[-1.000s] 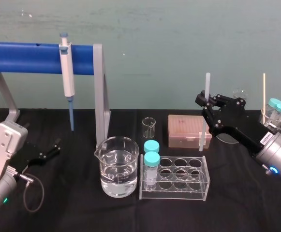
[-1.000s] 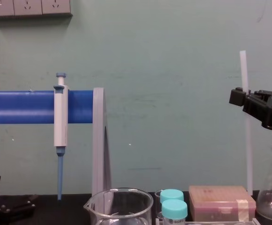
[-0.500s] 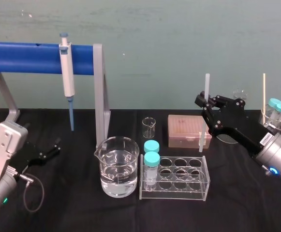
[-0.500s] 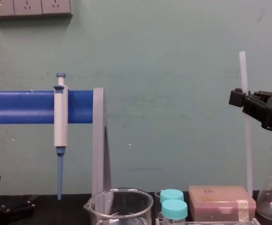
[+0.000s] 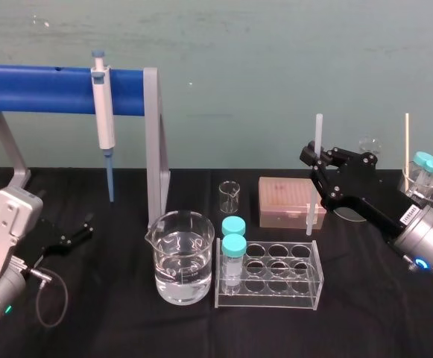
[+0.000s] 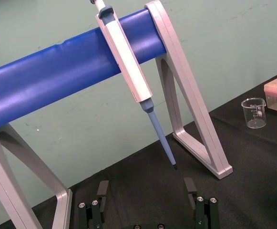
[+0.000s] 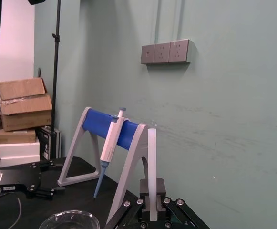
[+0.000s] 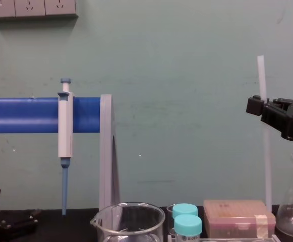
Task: Pick up the stirring rod with one hand, then place it down.
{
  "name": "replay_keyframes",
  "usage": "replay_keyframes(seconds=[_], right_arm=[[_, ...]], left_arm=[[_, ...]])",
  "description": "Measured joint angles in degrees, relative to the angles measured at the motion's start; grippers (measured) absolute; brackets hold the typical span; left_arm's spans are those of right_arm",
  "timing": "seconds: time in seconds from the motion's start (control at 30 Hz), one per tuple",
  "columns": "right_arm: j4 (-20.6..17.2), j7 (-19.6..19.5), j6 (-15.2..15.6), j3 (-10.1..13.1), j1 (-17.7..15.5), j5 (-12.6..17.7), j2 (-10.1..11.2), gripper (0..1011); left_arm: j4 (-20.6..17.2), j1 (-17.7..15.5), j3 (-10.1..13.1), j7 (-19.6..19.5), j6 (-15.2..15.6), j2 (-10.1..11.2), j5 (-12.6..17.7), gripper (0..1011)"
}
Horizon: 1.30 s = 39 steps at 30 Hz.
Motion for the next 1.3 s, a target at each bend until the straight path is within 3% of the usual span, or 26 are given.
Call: replay_keyframes(seconds=[1.3], right_arm=[[-0.08, 0.0, 0.12, -0.34, -0.25, -0.03, -0.07, 72]], left_arm=[[0.0, 0.0, 0.0, 0.0, 0.0, 0.0, 0.0, 1000]])
